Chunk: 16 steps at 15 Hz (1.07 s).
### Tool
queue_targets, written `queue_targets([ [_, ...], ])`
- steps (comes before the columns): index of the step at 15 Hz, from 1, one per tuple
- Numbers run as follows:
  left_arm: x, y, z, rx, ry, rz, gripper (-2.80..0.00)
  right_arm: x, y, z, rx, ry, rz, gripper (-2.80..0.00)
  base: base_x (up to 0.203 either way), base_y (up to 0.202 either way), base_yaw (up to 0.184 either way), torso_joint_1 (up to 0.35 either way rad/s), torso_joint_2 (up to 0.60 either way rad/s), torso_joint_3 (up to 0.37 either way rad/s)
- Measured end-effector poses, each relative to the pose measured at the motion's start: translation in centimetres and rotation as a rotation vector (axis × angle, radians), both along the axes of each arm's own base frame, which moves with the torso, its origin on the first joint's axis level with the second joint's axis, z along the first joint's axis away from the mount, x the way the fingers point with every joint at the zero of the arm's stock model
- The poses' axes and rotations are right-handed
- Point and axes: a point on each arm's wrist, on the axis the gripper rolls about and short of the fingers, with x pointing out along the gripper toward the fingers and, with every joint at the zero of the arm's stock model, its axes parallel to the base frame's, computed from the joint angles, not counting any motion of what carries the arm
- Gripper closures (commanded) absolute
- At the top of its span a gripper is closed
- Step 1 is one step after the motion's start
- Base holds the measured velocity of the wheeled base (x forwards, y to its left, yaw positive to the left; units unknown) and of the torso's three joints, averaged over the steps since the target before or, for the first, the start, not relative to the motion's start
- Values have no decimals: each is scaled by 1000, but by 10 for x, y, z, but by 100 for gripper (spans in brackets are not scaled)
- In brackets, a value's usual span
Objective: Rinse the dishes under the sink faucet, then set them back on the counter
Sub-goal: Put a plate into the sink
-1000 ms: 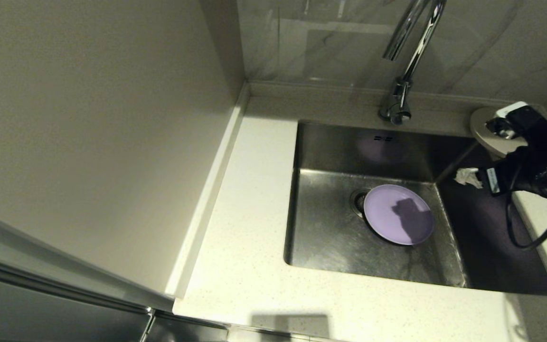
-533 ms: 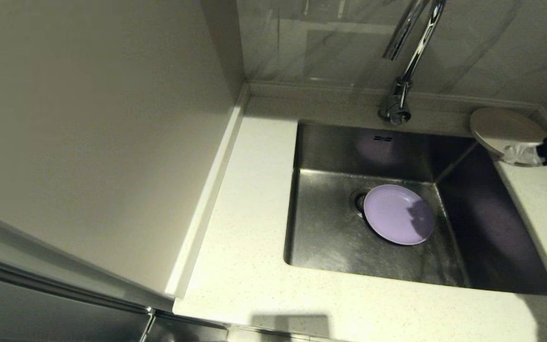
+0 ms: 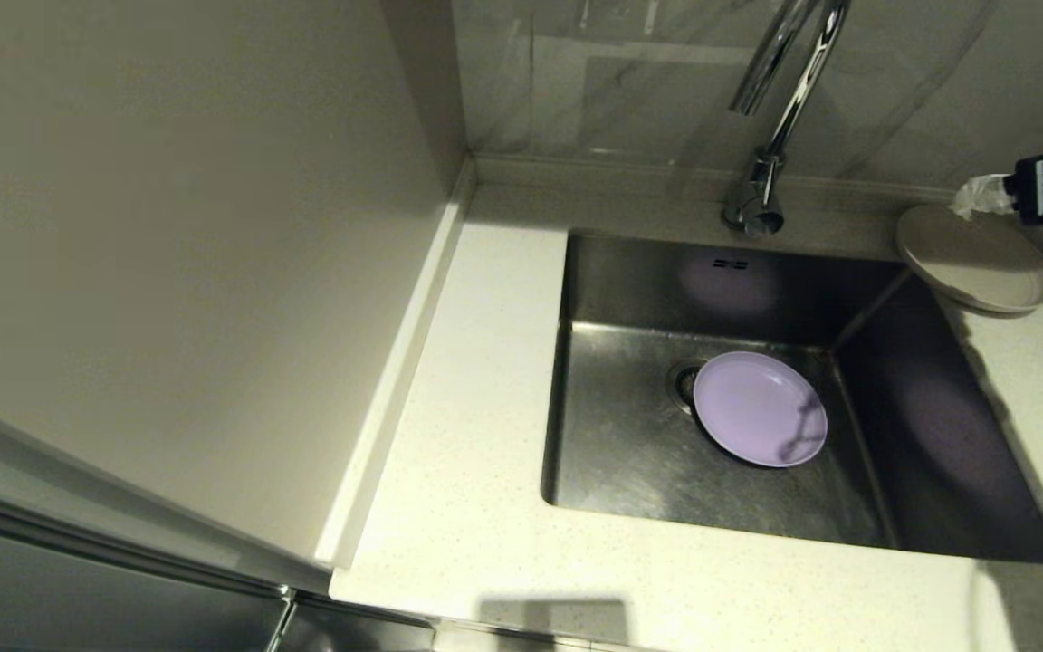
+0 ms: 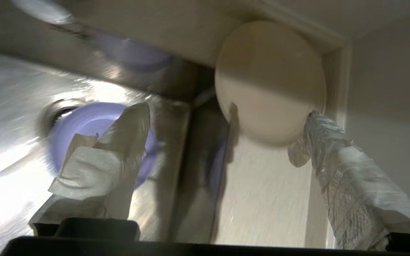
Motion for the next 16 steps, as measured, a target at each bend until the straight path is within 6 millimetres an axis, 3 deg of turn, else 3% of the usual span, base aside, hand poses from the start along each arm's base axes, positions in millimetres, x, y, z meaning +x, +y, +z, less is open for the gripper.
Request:
queue_targets([
  [4, 0, 0, 0, 0, 0, 0, 0, 71, -13, -37, -131, -7, 4, -280, 0, 0, 0, 0, 0, 0],
  [7, 0, 0, 0, 0, 0, -1, 0, 110, -26, -70, -239, 0, -21, -280, 0, 0, 0, 0, 0, 0],
  [11, 0, 0, 0, -1, 0, 0, 0, 139, -38, -91, -343, 8, -67, -280, 0, 0, 0, 0, 0, 0],
  [16, 0, 0, 0, -1, 0, 0, 0, 150, -47, -107, -432, 66, -57, -280, 0, 0, 0, 0, 0, 0],
])
